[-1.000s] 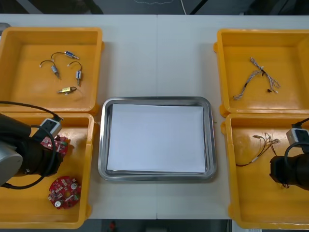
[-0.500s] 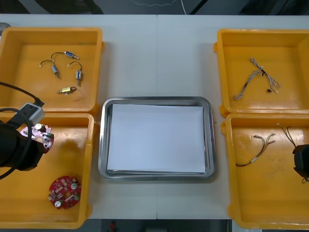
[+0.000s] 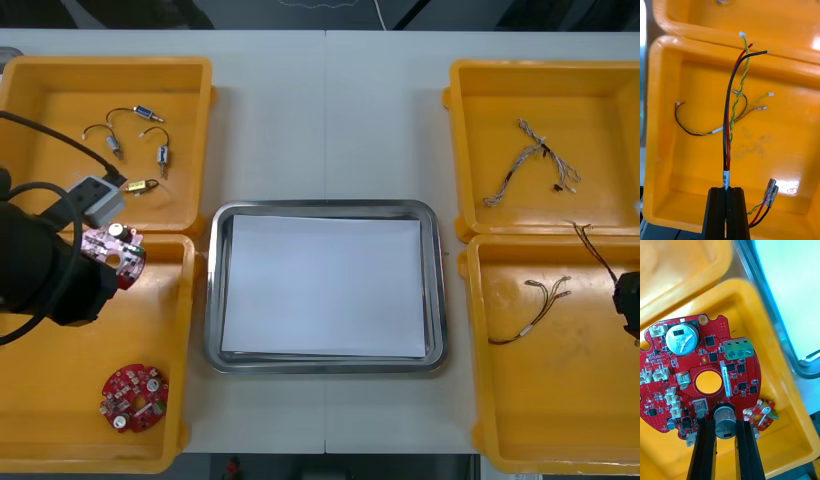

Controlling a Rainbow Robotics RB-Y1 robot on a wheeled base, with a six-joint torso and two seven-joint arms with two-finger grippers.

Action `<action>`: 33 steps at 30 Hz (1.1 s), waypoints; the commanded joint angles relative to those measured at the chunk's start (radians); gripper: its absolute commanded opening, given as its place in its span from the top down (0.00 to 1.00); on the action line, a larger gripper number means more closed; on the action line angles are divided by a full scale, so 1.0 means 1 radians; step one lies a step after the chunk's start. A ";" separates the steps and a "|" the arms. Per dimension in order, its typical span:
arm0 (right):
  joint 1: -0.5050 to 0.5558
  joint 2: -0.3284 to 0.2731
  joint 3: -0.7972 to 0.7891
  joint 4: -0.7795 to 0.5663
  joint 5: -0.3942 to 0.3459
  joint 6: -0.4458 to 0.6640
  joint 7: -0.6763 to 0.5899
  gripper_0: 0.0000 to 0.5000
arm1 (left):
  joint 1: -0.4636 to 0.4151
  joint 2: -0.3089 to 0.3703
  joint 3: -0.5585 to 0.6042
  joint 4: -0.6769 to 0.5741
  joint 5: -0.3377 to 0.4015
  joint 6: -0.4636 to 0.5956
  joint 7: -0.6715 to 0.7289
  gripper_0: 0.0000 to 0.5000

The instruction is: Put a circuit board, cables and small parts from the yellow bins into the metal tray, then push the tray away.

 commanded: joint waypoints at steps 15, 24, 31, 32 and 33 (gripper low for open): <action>-0.154 -0.179 0.039 -0.035 -0.149 0.005 0.069 1.00 | -0.285 -0.092 -0.454 0.010 -0.055 -0.077 0.305 1.00; -0.154 -0.180 0.043 -0.041 -0.177 0.005 0.075 1.00 | -0.334 -0.122 -0.644 0.140 -0.142 -0.207 0.329 1.00; -0.154 -0.179 0.043 -0.042 -0.184 0.005 0.075 1.00 | -0.343 -0.126 -0.747 0.229 -0.191 -0.316 0.337 1.00; -0.154 -0.179 0.043 -0.042 -0.184 0.005 0.075 1.00 | -0.343 -0.126 -0.753 0.235 -0.196 -0.324 0.337 1.00; -0.154 -0.180 0.043 -0.042 -0.184 0.005 0.075 1.00 | -0.343 -0.125 -0.768 0.248 -0.207 -0.341 0.338 1.00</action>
